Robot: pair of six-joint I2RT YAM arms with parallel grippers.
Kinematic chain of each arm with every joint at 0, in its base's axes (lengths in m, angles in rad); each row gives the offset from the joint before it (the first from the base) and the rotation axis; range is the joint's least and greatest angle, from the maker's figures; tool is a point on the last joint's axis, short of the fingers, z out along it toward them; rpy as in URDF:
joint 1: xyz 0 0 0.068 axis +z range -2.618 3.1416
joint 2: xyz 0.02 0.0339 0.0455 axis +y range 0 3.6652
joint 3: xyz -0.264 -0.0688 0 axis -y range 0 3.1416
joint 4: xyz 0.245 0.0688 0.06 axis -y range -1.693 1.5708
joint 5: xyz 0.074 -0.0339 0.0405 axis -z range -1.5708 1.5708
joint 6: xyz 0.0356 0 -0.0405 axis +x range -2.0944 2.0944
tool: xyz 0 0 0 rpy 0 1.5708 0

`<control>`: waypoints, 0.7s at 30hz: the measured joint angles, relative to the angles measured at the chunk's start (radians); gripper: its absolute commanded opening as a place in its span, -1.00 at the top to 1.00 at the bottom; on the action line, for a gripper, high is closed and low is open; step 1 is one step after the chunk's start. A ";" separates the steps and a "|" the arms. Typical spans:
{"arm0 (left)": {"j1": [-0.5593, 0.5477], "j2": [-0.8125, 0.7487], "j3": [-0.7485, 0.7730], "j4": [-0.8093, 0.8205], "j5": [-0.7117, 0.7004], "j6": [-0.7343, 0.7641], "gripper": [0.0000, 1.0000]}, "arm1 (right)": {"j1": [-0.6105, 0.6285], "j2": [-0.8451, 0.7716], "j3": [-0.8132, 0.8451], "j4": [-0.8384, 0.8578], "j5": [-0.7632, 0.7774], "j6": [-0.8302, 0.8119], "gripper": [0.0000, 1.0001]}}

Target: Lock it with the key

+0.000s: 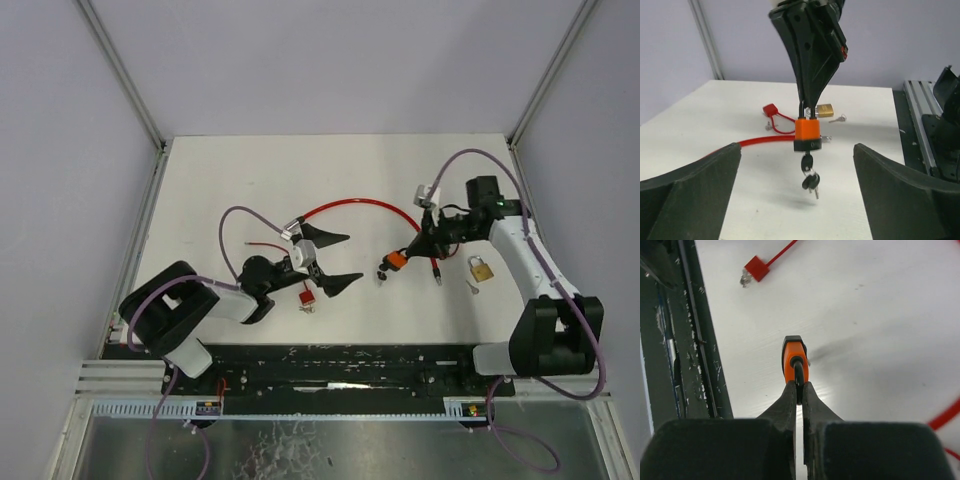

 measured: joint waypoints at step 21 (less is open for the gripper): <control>0.020 -0.489 -0.132 -0.451 -0.514 -0.355 -1.00 | -0.553 -0.201 -0.167 0.488 -0.185 0.643 1.00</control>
